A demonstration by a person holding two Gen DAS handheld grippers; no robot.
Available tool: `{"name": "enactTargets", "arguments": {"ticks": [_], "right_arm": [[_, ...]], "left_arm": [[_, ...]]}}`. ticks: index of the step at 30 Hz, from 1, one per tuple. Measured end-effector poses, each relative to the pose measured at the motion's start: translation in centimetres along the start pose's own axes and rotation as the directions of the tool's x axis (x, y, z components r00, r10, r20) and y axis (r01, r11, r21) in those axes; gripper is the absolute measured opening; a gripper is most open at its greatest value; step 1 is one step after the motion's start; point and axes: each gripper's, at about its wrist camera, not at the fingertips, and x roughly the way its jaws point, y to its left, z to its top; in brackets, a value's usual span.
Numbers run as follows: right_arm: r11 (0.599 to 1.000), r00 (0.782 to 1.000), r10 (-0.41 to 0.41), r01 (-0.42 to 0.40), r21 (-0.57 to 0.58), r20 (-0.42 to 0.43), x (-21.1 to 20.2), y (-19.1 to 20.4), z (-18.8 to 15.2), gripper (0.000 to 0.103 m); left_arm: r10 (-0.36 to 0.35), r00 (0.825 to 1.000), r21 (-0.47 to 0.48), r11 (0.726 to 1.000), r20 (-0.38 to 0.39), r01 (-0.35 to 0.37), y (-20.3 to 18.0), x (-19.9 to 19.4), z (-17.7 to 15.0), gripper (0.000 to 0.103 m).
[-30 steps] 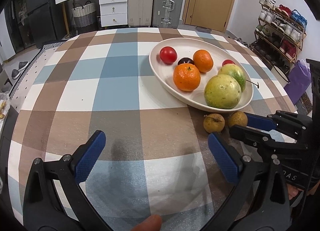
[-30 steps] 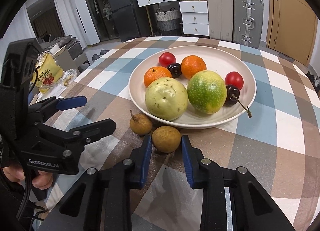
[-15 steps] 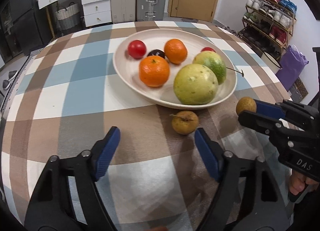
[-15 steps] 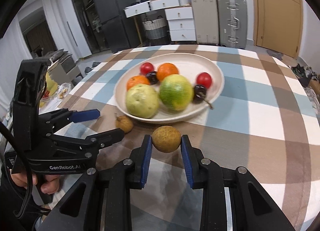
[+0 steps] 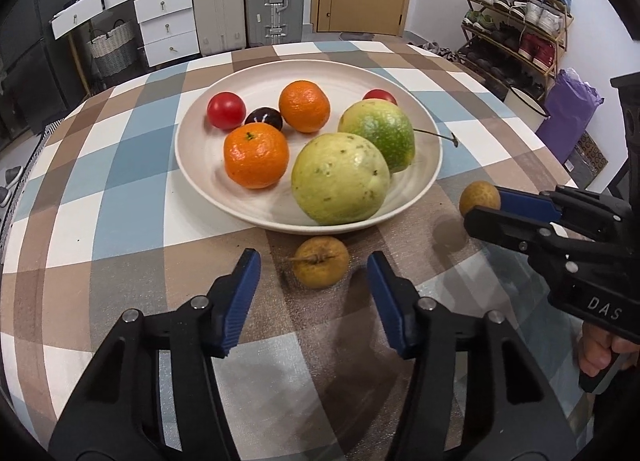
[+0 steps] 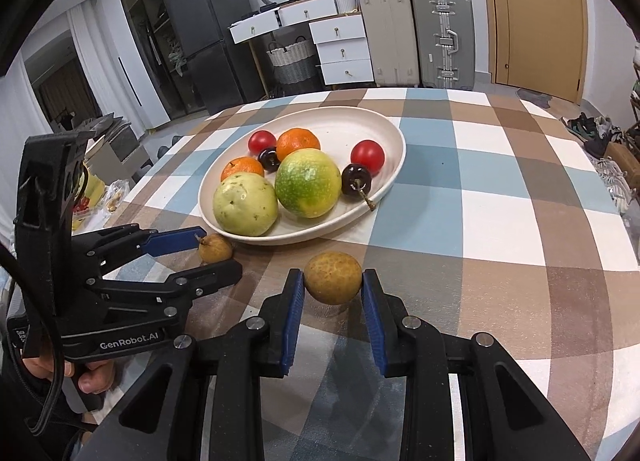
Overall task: Organize fruits
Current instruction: 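Grasp the small brown pear with the left tool while the right tool holds its fruit, then carry the pear with the left tool while the right tool carries the brown fruit over the plate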
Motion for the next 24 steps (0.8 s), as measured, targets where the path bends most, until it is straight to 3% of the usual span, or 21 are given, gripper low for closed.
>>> {"name": "enactTargets", "arguments": {"ticks": [5, 11, 16, 24], "right_arm": [[1.000, 1.000, 0.003, -0.003, 0.000, 0.000, -0.1, 0.0, 0.0, 0.030], [1.000, 1.000, -0.003, 0.003, -0.002, 0.007, -0.4, 0.1, 0.2, 0.030], [1.000, 1.000, -0.008, 0.008, 0.001, 0.019, -1.0, 0.2, 0.4, 0.030], [1.000, 0.998, 0.002, -0.001, -0.021, 0.056, -2.3, 0.9, 1.7, 0.030]], "left_arm": [[0.001, 1.000, 0.019, 1.000, -0.004, -0.001, -0.3, 0.1, 0.2, 0.049], [-0.023, 1.000, 0.019, 1.000, -0.008, 0.024, -0.3, -0.1, 0.1, 0.024], [-0.074, 0.997, 0.015, 0.997, 0.002, 0.074, -0.1, -0.8, -0.1, 0.024], [-0.062, 0.996, 0.037, 0.998, 0.071, 0.060, -0.2, -3.8, 0.2, 0.024]]}}
